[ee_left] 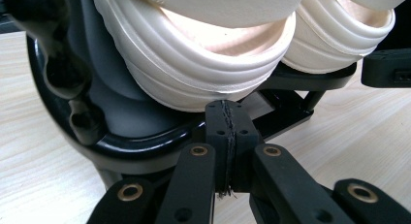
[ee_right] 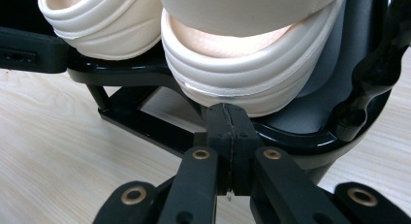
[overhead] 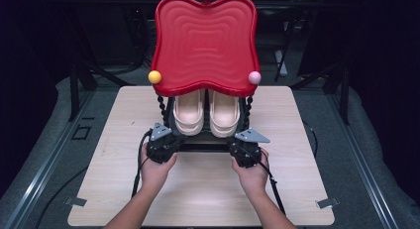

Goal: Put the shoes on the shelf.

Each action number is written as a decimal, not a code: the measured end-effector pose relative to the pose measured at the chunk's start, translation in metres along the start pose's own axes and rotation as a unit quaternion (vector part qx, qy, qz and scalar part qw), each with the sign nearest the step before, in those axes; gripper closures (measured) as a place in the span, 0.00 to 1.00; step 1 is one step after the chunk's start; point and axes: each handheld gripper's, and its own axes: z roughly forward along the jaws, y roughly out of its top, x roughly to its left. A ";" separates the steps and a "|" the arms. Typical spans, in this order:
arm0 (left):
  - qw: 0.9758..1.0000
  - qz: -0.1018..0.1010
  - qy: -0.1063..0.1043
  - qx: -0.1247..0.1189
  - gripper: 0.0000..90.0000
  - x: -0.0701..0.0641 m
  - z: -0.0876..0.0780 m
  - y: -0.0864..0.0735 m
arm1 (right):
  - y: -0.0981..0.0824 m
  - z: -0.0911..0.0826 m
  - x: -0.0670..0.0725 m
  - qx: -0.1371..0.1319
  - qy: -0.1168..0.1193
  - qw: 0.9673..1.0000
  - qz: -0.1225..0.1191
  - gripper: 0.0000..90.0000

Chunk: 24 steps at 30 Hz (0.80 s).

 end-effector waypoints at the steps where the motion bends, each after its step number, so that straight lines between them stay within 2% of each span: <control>1: 1.000 0.000 0.000 0.001 1.00 -0.001 0.002 0.001 | 0.000 0.001 -0.001 -0.001 0.000 1.000 0.004 1.00; 10: 1.000 0.000 0.006 0.010 1.00 0.000 0.011 0.001 | 0.004 0.010 -0.001 0.001 0.001 1.000 0.011 1.00; 13: 1.000 -0.014 0.000 0.011 1.00 0.003 0.012 0.002 | 0.006 0.014 0.004 0.004 0.003 1.000 0.005 1.00; 18: 1.000 -0.019 -0.001 0.013 1.00 0.001 0.014 0.003 | 0.009 0.020 0.010 0.006 0.002 1.000 0.002 1.00; 24: 1.000 -0.015 0.000 0.012 1.00 0.000 0.015 0.004 | 0.010 0.022 0.008 0.009 0.001 1.000 0.006 1.00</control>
